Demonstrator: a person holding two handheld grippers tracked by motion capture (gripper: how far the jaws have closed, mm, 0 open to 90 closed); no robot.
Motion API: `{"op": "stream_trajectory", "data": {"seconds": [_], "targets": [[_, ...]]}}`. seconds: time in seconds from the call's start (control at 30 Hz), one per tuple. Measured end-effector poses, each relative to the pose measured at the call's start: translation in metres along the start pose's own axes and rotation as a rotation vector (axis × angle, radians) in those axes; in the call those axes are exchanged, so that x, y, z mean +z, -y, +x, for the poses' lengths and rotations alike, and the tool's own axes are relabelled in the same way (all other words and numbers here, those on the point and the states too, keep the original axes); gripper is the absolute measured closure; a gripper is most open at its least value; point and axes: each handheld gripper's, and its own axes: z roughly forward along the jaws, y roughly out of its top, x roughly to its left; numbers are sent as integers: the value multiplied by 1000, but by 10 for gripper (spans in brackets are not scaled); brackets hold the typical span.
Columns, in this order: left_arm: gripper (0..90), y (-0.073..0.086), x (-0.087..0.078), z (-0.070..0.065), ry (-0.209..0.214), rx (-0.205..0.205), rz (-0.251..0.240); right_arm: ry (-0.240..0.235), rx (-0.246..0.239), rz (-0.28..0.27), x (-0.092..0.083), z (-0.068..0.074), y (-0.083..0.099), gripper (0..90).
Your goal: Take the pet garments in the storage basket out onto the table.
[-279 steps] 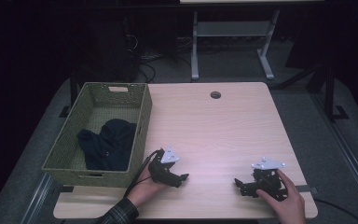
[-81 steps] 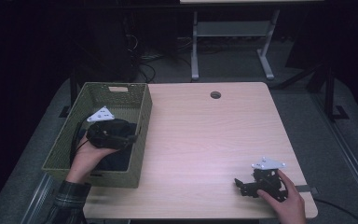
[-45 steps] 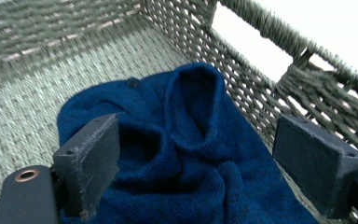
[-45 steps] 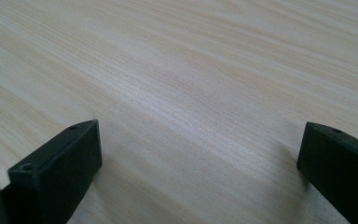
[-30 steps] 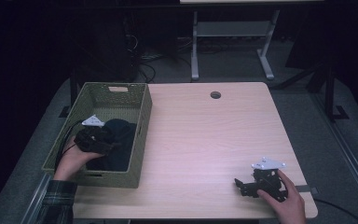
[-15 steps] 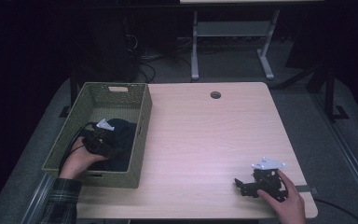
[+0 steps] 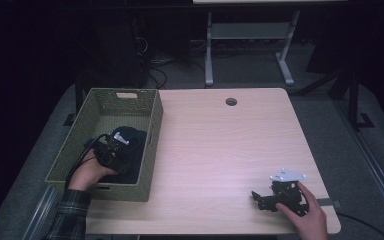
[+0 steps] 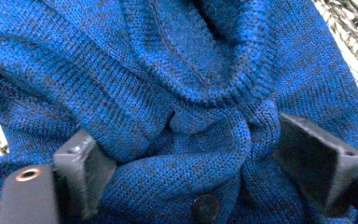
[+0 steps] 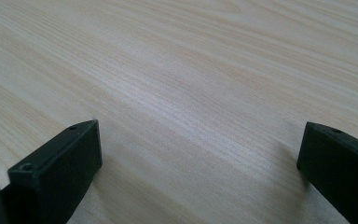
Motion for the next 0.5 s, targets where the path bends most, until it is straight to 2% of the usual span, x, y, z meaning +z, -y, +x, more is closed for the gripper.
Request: {"op": "stream_trajectory", "data": {"seconds": [0.07,0.13,0.23,0.37,0.5], "targets": [[295,0,-2,1,16,-13,8,0,0,0,0,0,0,0],[456,0,-4,1,28,-20,14,0,0,0,0,0,0,0],[609,0,-7,1,29,-31,14,0,0,0,0,0,0,0],[680,0,-12,6,51,-63,-1,0,0,0,0,0,0,0],[698,1,-22,11,66,-101,-78,0,0,0,0,0,0,0]]}}
